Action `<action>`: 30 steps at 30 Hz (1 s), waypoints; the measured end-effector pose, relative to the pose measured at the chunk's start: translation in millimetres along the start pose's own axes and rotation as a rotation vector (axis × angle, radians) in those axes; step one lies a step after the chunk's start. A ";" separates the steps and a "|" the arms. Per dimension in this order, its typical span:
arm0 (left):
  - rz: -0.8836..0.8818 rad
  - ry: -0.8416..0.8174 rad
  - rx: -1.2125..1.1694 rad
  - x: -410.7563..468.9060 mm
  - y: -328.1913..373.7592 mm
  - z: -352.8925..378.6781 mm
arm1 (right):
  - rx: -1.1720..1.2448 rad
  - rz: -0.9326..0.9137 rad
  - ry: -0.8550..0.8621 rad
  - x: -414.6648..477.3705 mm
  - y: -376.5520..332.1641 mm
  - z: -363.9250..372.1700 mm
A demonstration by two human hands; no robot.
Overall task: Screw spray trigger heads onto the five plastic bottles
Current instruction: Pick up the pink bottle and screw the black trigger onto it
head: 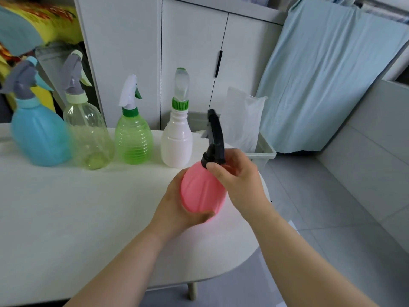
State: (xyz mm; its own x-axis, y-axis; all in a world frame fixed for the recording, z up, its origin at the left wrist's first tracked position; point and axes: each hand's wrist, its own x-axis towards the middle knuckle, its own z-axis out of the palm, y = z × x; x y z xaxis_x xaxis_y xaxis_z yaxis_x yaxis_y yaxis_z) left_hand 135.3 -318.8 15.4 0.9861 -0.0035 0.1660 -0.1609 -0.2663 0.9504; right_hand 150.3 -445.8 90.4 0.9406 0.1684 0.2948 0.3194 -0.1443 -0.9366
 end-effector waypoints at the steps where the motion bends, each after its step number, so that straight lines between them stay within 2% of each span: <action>1: 0.004 -0.001 -0.006 -0.3 -0.1 0.1 | -0.013 0.008 0.043 2.1 0.2 2.3; 4: 0.020 -0.007 -0.010 -1.0 -1.8 -0.5 | -0.069 0.028 0.088 7.3 0.8 10.1; 10: 0.010 0.007 0.003 1.0 -3.6 0.7 | 0.044 0.055 -0.120 -0.7 5.3 6.7; 12: 0.004 0.012 0.003 1.9 -3.2 1.0 | 0.083 0.057 -0.101 -0.8 5.0 3.6; 18: 0.001 0.013 0.002 1.1 -2.0 1.0 | 0.061 0.103 0.116 5.1 8.8 16.5; 24: -0.024 0.037 0.009 0.9 -4.6 2.1 | 0.037 0.114 -0.066 7.6 4.1 9.1; 27: -0.027 0.056 0.032 0.5 -3.8 2.8 | -0.017 0.099 -0.005 8.0 2.1 11.4; 30: -0.025 -0.041 0.010 -1.8 1.9 -3.6 | -0.036 0.117 0.017 7.6 -1.0 11.1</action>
State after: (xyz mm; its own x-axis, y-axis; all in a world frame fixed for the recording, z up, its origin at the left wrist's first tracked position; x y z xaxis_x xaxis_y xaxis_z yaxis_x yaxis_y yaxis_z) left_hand 133.1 -315.8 17.8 0.9907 -0.0359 0.1314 -0.1362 -0.2765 0.9513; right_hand 155.8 -433.5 91.5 0.9734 0.1315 0.1878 0.2113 -0.1968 -0.9574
